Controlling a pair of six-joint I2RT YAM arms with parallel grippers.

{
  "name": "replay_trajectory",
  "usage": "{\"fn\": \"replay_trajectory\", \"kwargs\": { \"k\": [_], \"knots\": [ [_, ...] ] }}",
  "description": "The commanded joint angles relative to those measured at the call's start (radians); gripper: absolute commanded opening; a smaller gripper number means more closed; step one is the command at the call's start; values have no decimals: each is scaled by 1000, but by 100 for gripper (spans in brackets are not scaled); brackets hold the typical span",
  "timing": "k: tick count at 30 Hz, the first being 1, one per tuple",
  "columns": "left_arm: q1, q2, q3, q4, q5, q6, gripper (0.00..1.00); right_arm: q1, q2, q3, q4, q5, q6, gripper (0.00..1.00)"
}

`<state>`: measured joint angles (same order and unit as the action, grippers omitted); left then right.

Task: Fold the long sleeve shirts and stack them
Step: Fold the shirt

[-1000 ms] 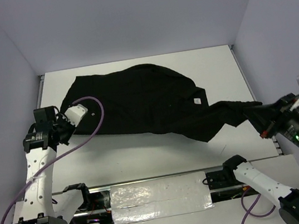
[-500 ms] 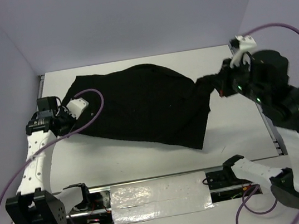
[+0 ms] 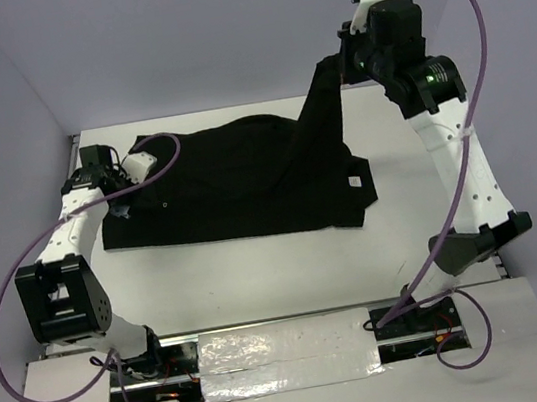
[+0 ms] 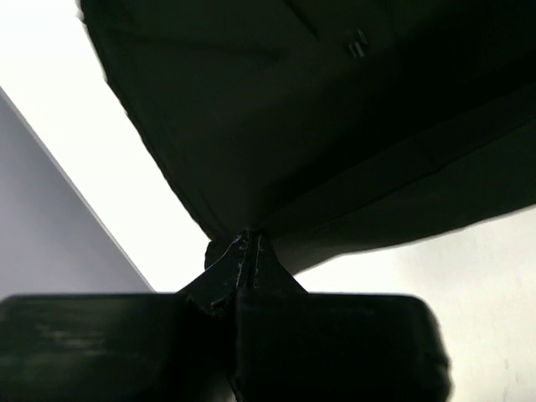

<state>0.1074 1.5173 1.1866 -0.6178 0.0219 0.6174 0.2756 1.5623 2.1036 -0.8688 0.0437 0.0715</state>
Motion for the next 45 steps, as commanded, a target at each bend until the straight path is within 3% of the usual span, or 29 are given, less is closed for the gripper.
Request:
{"fn": "replay_trajectory", "kwargs": {
  "k": [1,13,21,27,33,40,45],
  "knots": [
    [6,53,77,76,9,-56,0,-18,53,81,143,24,-59,0],
    [5,224,146,116,-7,-79,0,-29,226,157,206,42,-131,0],
    [6,209,139,86,-14,-68,0,-30,168,36,206,30,-118,0],
    [6,40,75,1,10,-18,0,-23,-60,-138,203,22,-78,0],
    [5,-141,-71,-74,7,62,0,-6,-400,-341,192,-14,-26,0],
    [5,-330,-214,-135,7,107,0,2,-611,-464,73,-39,-7,0],
    [5,-371,-231,-140,32,102,0,4,-708,-508,31,-74,-9,0]
  ]
}}
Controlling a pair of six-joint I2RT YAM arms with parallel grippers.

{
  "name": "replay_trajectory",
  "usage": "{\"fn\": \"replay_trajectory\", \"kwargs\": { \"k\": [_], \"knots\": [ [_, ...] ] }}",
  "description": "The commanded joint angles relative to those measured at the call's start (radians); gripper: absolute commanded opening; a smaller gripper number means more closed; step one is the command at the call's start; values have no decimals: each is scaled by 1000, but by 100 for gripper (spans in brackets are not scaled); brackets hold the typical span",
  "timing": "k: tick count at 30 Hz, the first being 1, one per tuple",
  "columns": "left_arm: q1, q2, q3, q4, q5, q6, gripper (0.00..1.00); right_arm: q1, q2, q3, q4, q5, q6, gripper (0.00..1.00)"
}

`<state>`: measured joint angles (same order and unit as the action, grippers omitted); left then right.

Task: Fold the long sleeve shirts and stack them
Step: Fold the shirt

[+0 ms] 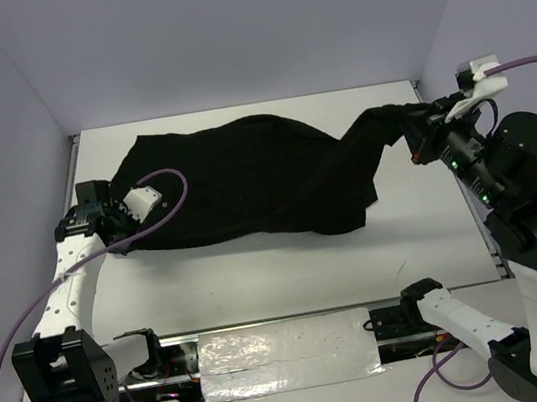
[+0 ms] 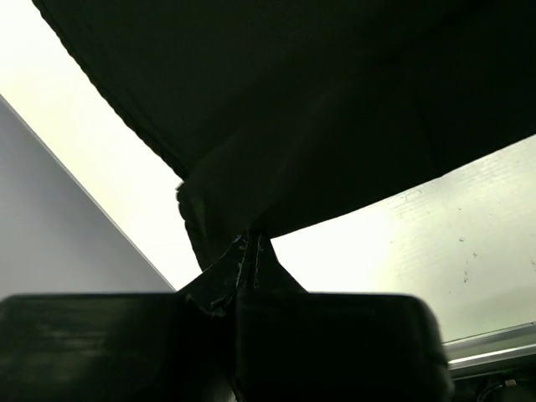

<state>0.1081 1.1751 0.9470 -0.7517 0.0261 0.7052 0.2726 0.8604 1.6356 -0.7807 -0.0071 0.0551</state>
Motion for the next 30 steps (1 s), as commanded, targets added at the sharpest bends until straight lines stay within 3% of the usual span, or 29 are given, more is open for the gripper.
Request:
{"fn": "replay_trajectory", "kwargs": {
  "k": [1,10,15,30],
  "knots": [
    [4,-26,13,-9,32,8,0,7,-12,-61,-58,-30,9,0],
    [4,67,58,54,9,4,0,7,40,-152,23,5,-4,0],
    [5,173,114,107,-14,-1,0,5,204,-40,66,93,-14,0],
    [4,446,282,204,-65,-44,0,5,621,269,198,128,-150,0]
  ]
}}
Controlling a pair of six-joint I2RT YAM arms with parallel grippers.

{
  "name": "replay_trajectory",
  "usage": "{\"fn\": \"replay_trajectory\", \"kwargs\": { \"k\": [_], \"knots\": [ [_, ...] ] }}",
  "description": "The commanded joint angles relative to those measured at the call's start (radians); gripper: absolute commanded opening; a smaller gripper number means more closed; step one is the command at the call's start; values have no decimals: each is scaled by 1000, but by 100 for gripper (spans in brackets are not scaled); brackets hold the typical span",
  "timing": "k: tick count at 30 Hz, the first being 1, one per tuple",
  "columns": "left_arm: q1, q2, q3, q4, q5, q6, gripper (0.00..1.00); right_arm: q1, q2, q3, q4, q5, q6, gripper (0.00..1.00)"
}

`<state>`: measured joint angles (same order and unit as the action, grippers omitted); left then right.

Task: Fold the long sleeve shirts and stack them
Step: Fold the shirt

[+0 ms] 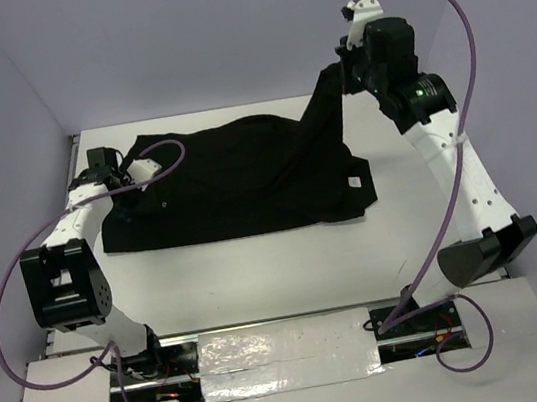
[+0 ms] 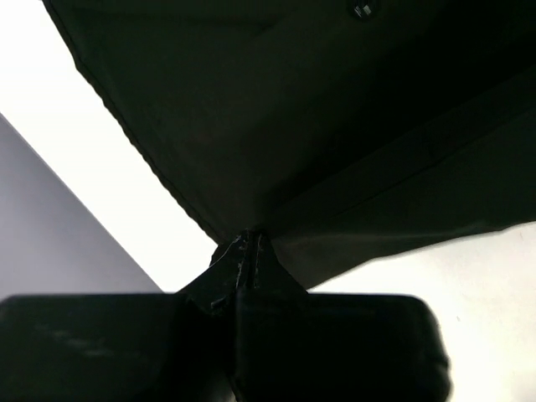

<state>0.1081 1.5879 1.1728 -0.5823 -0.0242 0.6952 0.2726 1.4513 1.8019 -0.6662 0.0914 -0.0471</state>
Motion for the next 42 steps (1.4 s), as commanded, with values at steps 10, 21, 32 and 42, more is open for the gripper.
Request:
{"fn": "replay_trajectory", "kwargs": {
  "k": [10,21,32,42],
  "knots": [
    [4,119,70,36,-11,-37,2,5,113,111,92,-7,-48,0],
    [5,199,134,58,-25,-111,28,5,167,34,126,-55,-48,0],
    [149,316,338,33,48,-328,89,-42,671,556,-26,-85,147,86],
    [334,101,153,-109,282,-296,99,-256,231,-339,170,-315,398,100]
  ]
}}
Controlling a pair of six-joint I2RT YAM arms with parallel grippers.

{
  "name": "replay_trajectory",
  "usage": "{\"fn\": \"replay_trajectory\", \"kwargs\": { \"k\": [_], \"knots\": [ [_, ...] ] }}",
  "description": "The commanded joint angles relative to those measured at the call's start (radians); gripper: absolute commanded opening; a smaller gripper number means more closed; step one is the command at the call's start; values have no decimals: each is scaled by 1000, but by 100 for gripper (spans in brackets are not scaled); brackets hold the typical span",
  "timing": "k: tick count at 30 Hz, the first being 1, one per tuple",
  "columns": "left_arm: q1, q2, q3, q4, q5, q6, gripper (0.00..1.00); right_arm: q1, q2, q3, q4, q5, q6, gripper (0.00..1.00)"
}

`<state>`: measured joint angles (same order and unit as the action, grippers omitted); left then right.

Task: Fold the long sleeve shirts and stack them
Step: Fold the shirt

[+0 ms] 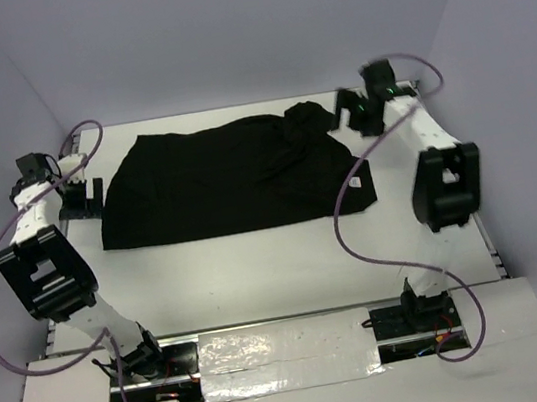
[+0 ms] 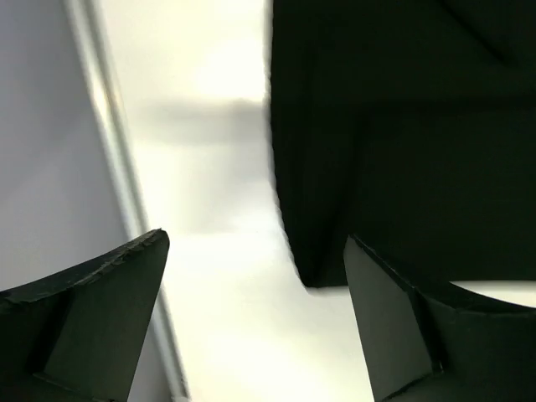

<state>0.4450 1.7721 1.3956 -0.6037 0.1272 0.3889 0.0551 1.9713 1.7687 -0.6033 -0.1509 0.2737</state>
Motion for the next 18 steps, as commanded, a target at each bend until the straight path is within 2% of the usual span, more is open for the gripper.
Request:
{"fn": "replay_trajectory", "kwargs": {
  "k": [1,2,5,6,8,14,18],
  "knots": [
    [-3,-88,-117,-94,147,13,99,-47,-355,-401,152,-55,91,100],
    [-3,-92,-138,-99,166,11,99,-47,-452,-552,204,-52,97,99],
    [-3,-73,-181,-90,181,-7,99,-47,-538,-739,249,-65,133,95],
    [-3,-54,-197,-73,183,-15,99,-76,-548,-776,263,-79,145,90],
    [-3,-28,-204,-64,189,-25,99,-78,-549,-863,322,-116,179,87],
    [-5,38,-205,-19,241,-62,99,-89,-468,-945,392,-101,243,86],
    [-8,58,-216,-5,256,-68,94,-103,-440,-971,477,-122,291,84]
  ]
}}
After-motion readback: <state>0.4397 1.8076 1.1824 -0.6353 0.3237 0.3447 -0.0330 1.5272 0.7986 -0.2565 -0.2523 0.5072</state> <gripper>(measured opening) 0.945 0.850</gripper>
